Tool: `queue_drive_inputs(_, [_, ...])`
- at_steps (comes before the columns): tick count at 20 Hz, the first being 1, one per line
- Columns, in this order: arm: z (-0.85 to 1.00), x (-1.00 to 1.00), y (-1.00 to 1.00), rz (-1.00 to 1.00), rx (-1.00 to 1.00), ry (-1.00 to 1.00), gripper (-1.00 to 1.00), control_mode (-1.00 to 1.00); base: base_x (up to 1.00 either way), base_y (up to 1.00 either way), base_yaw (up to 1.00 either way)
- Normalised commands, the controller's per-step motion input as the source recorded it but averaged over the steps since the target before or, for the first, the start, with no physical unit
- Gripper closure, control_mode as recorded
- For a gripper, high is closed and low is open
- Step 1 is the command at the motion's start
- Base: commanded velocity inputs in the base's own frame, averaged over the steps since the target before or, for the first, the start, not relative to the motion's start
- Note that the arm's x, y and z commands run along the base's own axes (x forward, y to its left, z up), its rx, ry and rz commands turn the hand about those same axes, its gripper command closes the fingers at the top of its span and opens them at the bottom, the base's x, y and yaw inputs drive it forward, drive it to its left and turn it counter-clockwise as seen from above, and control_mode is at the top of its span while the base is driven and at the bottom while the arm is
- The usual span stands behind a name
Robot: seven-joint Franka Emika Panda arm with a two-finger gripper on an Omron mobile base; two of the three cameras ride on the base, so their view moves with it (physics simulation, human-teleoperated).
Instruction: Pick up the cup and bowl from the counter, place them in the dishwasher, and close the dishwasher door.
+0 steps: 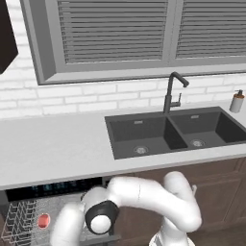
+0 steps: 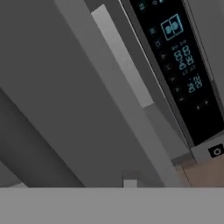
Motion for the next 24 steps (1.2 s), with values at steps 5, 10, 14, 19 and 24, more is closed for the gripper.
queue_drive_inputs(5, [0.52, 0.88, -0.57, 0.00, 0.05, 0.04, -1.00, -1.00, 0.00, 0.00, 0.00])
queue_drive_inputs(10, [0.41, 0.87, -0.58, 0.00, 0.06, 0.01, -1.00, -1.00, 0.00, 0.00, 0.00])
queue_drive_inputs(14, [0.35, 0.78, -0.58, 0.00, 0.05, 0.01, -1.00, -1.00, 0.00, 0.00, 0.00])
queue_drive_inputs(19, [0.29, 0.68, -0.54, 0.00, 0.05, 0.01, -1.00, -1.00, 0.00, 0.00, 0.00])
queue_drive_inputs(24, [0.30, 0.62, -0.51, 0.00, 0.03, 0.01, -1.00, -1.00, 0.00, 0.00, 0.00])
